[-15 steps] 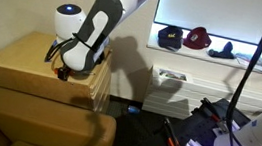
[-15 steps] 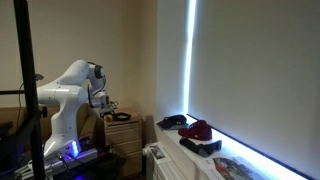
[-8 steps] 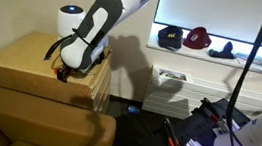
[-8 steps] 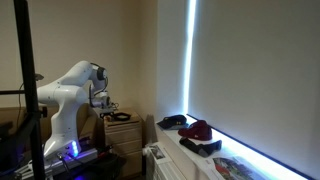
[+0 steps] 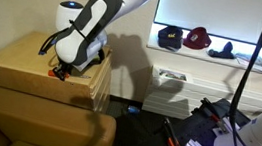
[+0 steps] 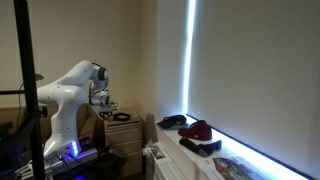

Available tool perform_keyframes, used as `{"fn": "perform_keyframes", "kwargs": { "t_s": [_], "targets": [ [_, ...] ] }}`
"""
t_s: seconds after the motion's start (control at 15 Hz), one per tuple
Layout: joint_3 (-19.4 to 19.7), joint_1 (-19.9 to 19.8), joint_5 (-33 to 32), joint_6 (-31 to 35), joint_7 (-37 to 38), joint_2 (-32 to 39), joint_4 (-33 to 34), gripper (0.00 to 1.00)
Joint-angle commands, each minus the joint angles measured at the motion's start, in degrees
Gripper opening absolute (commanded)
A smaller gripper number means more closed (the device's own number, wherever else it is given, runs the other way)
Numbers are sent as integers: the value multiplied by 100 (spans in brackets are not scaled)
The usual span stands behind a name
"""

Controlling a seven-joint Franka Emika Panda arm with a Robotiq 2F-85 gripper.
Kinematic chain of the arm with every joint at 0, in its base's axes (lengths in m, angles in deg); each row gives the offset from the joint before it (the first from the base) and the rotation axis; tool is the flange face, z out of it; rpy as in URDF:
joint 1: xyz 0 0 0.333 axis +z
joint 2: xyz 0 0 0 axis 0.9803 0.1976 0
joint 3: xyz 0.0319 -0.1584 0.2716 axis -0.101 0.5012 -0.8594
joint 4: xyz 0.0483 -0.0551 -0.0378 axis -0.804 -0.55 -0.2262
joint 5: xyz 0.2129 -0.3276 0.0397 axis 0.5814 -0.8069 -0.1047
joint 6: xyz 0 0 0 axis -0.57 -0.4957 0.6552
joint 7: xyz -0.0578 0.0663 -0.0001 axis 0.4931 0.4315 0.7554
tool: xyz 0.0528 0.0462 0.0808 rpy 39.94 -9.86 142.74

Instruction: Pick up the orange screwdriver and put it in the black tray

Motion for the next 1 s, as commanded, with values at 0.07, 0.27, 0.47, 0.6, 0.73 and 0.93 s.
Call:
{"fn": "perform_keyframes", "kwargs": {
  "t_s": [0.07, 0.27, 0.47, 0.6, 0.73, 0.93],
  "targets": [
    [-69, -81, 165, 3, -121, 41, -82, 8],
    [-99, -81, 174, 27, -120, -186, -216, 8],
    [-140, -92, 154, 74, -138, -462, -376, 8],
    [-178, -121, 165, 94, -127, -794, -551, 8],
    [-63, -76, 108, -39, -57, -1262, -766, 8],
    [477, 109, -277, -466, 36, -1980, -1052, 8]
  ]
}}
